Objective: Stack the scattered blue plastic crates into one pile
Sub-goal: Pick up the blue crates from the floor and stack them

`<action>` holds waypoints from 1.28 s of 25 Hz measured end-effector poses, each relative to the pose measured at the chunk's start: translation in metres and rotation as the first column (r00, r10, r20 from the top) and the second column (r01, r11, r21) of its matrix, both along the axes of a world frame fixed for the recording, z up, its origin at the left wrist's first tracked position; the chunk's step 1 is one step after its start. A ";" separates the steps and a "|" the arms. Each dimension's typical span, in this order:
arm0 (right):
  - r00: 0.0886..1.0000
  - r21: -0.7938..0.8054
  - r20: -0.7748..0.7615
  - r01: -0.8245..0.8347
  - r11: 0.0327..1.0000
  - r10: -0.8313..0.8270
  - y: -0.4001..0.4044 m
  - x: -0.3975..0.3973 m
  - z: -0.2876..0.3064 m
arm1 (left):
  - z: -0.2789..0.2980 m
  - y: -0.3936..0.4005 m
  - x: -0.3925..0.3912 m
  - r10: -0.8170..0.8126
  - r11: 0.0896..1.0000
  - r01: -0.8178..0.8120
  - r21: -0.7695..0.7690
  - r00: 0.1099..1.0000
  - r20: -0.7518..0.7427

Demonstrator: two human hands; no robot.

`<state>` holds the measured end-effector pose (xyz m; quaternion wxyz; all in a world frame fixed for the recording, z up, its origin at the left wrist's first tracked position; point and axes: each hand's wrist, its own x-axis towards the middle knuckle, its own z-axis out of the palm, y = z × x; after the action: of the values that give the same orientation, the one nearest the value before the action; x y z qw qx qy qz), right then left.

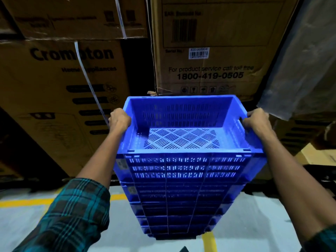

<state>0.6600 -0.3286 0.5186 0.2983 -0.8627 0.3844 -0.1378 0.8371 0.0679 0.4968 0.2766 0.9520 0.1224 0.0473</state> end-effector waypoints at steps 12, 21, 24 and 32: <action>0.996 -0.068 -0.058 -0.066 0.996 0.062 0.009 -0.003 0.003 | -0.019 0.001 0.002 -0.004 0.993 0.000 0.122 0.999 0.035; 0.996 -0.281 -0.046 0.059 0.958 -0.075 0.022 -0.001 -0.017 | -0.025 0.005 0.004 -0.057 0.990 0.037 0.138 0.988 0.144; 0.996 -0.290 -0.028 0.070 0.954 -0.081 0.026 0.001 -0.016 | -0.025 0.006 0.004 -0.061 0.992 0.041 0.120 0.983 0.173; 0.999 -0.223 -0.029 0.012 0.975 -0.019 0.026 -0.008 -0.012 | -0.018 0.010 -0.013 -0.095 0.994 0.085 0.062 0.981 0.172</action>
<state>0.6524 -0.3031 0.5064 0.1928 -0.8898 0.3777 -0.1689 0.8244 0.0779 0.4787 0.2620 0.9560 0.0533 0.1212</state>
